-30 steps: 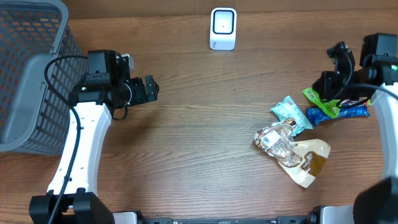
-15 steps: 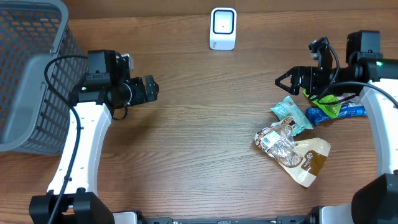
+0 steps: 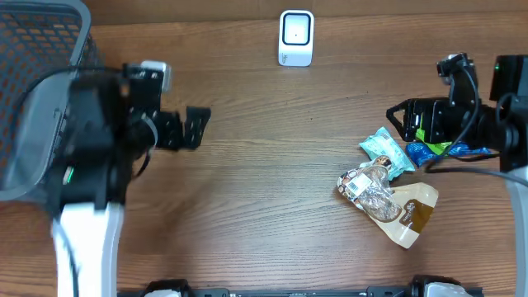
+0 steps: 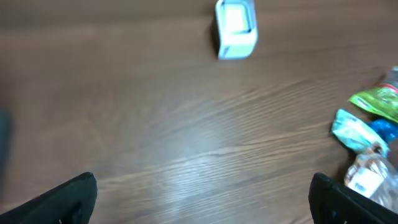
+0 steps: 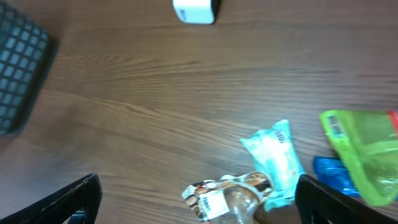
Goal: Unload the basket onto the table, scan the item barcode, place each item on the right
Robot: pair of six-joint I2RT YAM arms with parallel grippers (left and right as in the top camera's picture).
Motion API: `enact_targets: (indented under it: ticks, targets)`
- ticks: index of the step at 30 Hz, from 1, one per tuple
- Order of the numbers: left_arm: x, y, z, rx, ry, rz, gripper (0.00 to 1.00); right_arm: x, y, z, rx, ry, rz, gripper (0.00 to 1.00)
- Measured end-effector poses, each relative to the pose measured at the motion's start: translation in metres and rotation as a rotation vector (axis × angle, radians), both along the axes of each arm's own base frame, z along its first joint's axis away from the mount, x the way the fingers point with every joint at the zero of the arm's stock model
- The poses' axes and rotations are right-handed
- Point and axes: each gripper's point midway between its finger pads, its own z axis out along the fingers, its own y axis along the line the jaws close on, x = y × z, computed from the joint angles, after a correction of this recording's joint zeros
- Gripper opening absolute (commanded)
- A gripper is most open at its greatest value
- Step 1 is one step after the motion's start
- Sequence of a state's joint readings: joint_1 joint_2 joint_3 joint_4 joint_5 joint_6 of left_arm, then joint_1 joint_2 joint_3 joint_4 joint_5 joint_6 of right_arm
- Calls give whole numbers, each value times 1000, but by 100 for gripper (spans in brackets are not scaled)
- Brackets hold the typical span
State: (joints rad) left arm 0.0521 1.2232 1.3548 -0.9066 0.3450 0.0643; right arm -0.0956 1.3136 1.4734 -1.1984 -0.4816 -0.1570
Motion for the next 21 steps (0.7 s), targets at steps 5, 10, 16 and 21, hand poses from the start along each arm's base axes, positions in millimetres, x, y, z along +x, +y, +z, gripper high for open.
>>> enact_targets:
  ticks: [5, 10, 16, 21]
  targets:
    - [-60, -3, 60, 102, -215, -75, 100, -13, -8, 21, -54, -84, -34, 100]
    - [-72, -3, 67, 149, -257, -101, 100, -49, -9, 68, -90, -268, -58, 100]
    - [-65, -2, 60, 149, -227, -101, 100, -91, -5, 105, -101, -430, -63, 100]
    - [-56, -2, 50, 144, -188, -104, 100, -119, 3, 82, -70, -297, -38, 100]
